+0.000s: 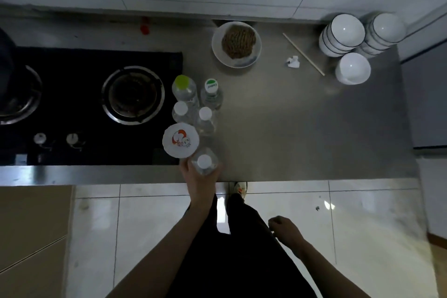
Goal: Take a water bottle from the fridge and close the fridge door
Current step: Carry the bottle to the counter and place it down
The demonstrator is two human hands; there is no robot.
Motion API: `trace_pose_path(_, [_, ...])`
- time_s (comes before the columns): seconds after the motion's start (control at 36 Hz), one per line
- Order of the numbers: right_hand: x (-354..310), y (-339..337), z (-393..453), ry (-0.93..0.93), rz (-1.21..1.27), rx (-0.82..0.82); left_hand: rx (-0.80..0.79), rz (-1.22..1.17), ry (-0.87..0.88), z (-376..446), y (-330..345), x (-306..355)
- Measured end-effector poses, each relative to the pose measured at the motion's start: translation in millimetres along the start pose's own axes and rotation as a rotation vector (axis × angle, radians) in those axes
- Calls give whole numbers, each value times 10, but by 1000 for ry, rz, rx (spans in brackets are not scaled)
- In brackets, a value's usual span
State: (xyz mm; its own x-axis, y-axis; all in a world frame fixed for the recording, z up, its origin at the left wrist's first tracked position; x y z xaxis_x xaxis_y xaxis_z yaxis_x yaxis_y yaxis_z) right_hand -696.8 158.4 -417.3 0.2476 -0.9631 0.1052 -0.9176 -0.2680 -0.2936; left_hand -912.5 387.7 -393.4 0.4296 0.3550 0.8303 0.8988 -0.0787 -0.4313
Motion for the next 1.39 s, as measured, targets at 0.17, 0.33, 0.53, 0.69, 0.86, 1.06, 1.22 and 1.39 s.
trace_pose_path(0.17, [-326,-125,29,-115,-61,2,-27,-30,-253,-72,199,-233])
trace_pose_path(0.33, [-428,-370,128,-171,-71,41,-50,-44,-262,15,280,-284])
trace_pose_path(0.53, [-256,-582,260,-143,-53,66,-24,-223,-248,194,365,-95])
trace_pose_path(0.69, [-60,-594,257,-122,-56,50,-21,-196,-441,59,439,-266])
trace_pose_path(0.86, [200,-530,228,-73,26,6,-406,-64,-448,-273,511,-308])
trace_pose_path(1.06, [753,-281,266,10,297,6,-1037,783,-112,-505,443,-622])
trace_pose_path(1.22, [1433,189,281,99,565,4,-1211,1127,32,-575,849,-662])
trace_pose_path(1.39, [2267,919,217,296,854,-73,-1385,1197,177,-1059,1818,-327])
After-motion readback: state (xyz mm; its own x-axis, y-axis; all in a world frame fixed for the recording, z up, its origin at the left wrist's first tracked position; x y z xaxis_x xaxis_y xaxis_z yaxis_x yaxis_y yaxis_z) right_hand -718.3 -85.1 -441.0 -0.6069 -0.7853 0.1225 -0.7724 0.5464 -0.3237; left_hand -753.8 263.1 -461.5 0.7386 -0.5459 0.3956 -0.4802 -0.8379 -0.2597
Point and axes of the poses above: each hand's wrist, its own z-axis towards the middle knuckle, its own y-axis out of the palm, x = y × z, the point moved 8 cm from there along z, towards the middle knuckle, and after that the axes turned 13 degrees about y, right-handed, at the moved point
